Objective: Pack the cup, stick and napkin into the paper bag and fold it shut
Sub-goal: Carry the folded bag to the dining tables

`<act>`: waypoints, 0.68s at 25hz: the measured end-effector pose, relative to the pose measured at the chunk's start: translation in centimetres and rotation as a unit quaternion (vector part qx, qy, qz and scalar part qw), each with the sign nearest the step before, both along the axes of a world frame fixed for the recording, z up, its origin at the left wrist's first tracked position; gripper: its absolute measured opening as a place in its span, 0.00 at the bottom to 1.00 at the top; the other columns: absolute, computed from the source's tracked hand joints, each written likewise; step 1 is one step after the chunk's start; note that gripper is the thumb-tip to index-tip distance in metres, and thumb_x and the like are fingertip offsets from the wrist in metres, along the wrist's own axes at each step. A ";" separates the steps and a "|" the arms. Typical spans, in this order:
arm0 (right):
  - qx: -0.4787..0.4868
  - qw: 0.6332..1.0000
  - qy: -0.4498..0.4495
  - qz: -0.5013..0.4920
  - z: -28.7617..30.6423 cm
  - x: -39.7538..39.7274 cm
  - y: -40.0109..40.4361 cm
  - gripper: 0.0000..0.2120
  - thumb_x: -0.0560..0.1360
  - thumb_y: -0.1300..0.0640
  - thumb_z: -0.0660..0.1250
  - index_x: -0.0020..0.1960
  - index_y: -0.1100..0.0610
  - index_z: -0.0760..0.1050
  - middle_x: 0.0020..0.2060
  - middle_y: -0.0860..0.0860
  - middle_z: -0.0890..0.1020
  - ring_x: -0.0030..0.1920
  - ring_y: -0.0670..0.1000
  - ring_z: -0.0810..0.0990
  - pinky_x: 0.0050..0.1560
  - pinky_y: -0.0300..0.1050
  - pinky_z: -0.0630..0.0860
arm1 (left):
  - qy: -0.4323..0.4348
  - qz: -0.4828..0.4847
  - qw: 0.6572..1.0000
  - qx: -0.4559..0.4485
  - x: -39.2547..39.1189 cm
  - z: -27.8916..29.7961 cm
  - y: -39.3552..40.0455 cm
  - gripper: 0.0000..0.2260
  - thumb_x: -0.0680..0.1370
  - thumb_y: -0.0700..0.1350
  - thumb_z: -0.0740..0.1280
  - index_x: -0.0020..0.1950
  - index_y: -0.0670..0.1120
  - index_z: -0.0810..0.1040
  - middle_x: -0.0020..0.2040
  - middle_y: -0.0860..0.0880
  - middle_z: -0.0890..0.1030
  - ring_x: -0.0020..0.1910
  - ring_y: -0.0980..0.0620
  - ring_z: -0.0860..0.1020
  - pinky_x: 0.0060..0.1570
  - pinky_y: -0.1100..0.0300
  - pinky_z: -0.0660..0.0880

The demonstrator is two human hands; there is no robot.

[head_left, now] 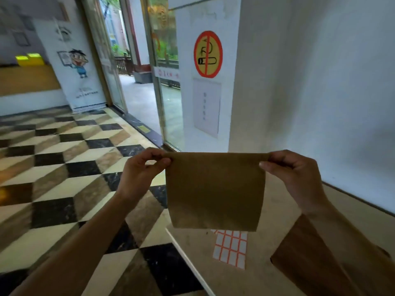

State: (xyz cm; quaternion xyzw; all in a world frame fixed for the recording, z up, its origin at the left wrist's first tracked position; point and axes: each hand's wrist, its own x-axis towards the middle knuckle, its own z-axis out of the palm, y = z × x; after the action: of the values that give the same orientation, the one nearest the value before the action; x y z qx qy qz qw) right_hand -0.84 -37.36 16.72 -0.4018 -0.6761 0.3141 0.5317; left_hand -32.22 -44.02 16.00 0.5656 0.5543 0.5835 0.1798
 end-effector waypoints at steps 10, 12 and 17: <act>0.112 0.965 -0.125 0.200 -3.8 -27.2 -8.9 0.06 0.70 0.61 0.74 0.46 0.54 0.82 0.41 0.48 0.83 0.41 0.42 0.81 0.43 0.25 0.73 | 0.046 0.254 0.965 -0.046 -20.4 -2.5 -24.0 0.14 0.72 0.38 0.73 0.42 0.59 0.83 0.41 0.56 0.84 0.43 0.54 0.82 0.46 0.52 0.81; 0.135 0.952 -0.138 0.239 -4.8 -32.7 -11.6 0.06 0.70 0.60 0.74 0.47 0.55 0.82 0.42 0.49 0.84 0.40 0.47 0.81 0.43 0.34 0.77 | 0.057 0.308 0.948 -0.055 -23.3 -3.5 -29.0 0.15 0.71 0.38 0.74 0.41 0.60 0.82 0.40 0.64 0.82 0.42 0.60 0.81 0.45 0.54 0.80; 0.197 0.916 -0.153 0.315 -6.6 -44.6 -18.2 0.07 0.71 0.59 0.72 0.50 0.55 0.81 0.43 0.47 0.83 0.40 0.50 0.80 0.43 0.47 0.79 | -0.004 0.428 0.901 -0.067 -29.6 -6.7 -39.8 0.10 0.73 0.42 0.73 0.44 0.58 0.83 0.43 0.48 0.83 0.42 0.44 0.82 0.39 0.54 0.78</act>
State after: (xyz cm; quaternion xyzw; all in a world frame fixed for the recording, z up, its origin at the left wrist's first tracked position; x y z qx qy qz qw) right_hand -45.40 -55.58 10.14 -0.0988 -0.8889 0.2604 0.3637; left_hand -61.82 -83.79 9.33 0.2583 0.7798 0.5683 -0.0471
